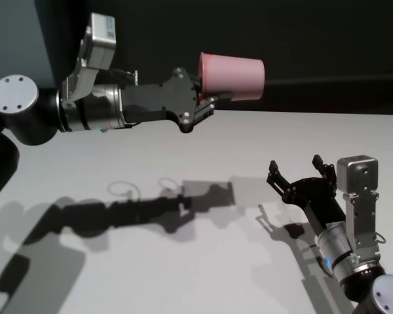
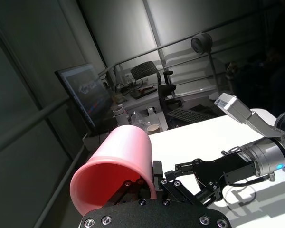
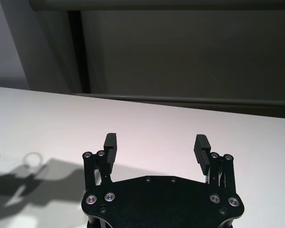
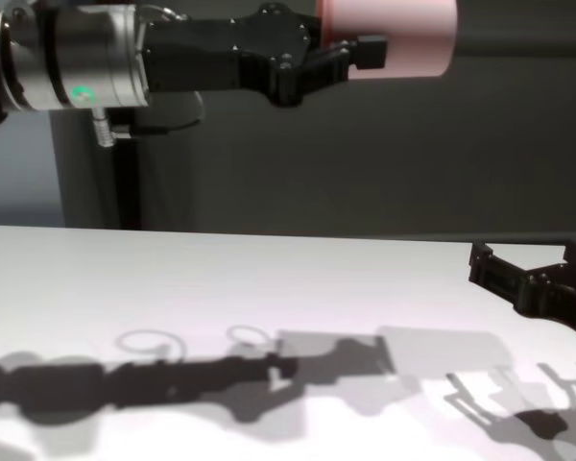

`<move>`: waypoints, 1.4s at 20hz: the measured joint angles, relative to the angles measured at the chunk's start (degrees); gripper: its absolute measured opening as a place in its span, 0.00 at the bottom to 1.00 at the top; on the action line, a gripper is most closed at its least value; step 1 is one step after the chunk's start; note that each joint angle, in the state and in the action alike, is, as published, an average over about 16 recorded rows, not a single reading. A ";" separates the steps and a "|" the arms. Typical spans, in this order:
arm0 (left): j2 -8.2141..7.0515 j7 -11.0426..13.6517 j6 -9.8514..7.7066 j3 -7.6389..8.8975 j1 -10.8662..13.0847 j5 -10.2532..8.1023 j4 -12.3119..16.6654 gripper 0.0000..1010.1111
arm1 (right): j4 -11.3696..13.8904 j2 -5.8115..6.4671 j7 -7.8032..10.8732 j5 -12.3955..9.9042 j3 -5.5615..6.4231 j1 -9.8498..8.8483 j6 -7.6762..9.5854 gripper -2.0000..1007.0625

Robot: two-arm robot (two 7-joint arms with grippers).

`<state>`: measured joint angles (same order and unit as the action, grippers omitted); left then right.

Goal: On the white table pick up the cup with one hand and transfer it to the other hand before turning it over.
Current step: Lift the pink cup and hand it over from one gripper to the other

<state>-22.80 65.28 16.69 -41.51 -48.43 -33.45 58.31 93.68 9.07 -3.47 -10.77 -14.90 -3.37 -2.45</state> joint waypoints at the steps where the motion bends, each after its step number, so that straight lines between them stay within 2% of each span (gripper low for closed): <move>1: 0.34 0.06 0.00 -0.03 0.12 0.00 -0.10 0.04 | 0.00 0.00 0.00 0.00 0.00 0.00 0.00 0.99; 14: 3.00 1.51 0.72 -0.84 -0.43 1.10 -1.77 0.04 | 0.00 0.00 0.00 0.00 0.00 0.00 0.00 0.99; 28: 3.48 2.25 1.09 -0.72 -0.77 0.96 -2.77 0.04 | 0.00 0.00 0.00 0.00 0.00 0.00 0.00 0.99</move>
<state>-19.33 67.53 17.77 -42.23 -49.21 -32.50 55.54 93.68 9.07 -3.47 -10.77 -14.90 -3.37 -2.45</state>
